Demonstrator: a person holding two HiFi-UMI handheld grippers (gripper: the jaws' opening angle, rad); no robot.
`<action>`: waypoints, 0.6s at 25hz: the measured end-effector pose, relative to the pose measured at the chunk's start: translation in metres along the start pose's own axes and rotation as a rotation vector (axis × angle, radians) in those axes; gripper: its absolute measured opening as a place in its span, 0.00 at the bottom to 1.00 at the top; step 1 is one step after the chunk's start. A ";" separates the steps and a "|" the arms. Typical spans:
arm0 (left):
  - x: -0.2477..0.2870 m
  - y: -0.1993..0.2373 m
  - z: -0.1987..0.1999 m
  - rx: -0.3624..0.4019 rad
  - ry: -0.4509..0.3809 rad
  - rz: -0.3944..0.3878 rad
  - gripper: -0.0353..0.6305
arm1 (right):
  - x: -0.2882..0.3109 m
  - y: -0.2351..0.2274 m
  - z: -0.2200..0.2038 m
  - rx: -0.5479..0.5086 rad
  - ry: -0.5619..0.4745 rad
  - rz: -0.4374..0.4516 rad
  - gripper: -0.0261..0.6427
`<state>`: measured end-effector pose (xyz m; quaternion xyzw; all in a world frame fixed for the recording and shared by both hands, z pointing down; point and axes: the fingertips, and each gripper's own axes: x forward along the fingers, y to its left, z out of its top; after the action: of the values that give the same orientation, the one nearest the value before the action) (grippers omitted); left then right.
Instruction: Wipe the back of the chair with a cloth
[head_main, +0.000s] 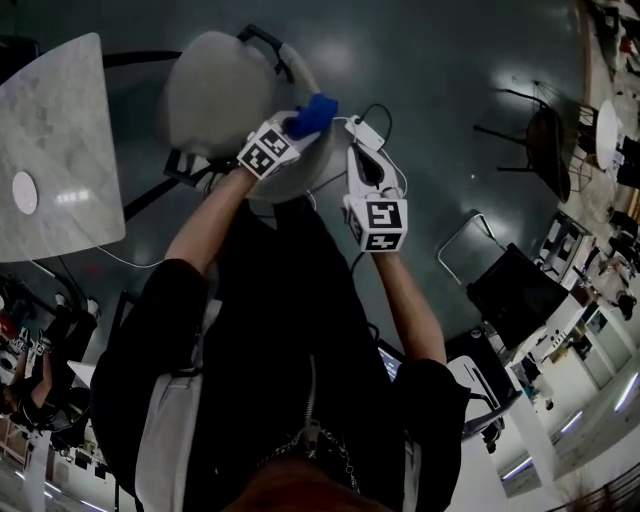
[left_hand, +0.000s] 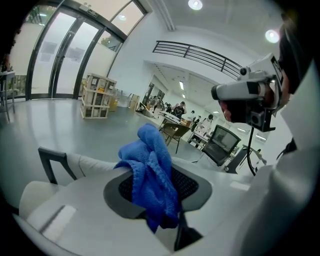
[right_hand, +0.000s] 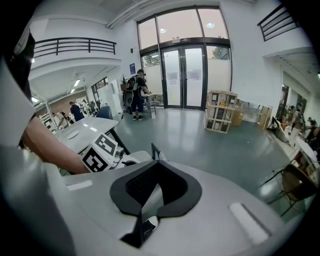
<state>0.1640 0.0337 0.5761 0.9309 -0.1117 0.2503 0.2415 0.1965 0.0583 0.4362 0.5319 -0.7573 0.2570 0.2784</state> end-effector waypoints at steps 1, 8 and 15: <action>0.001 -0.004 -0.001 0.005 0.003 -0.013 0.24 | 0.000 0.000 -0.001 0.001 0.002 0.000 0.04; -0.001 -0.028 -0.016 0.038 0.039 -0.082 0.24 | 0.004 0.009 -0.006 -0.002 0.013 0.027 0.04; -0.016 -0.055 -0.038 0.074 0.094 -0.138 0.24 | 0.011 0.019 -0.007 -0.005 0.019 0.050 0.04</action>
<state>0.1532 0.1009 0.5750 0.9319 -0.0264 0.2804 0.2286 0.1767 0.0614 0.4468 0.5097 -0.7683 0.2669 0.2804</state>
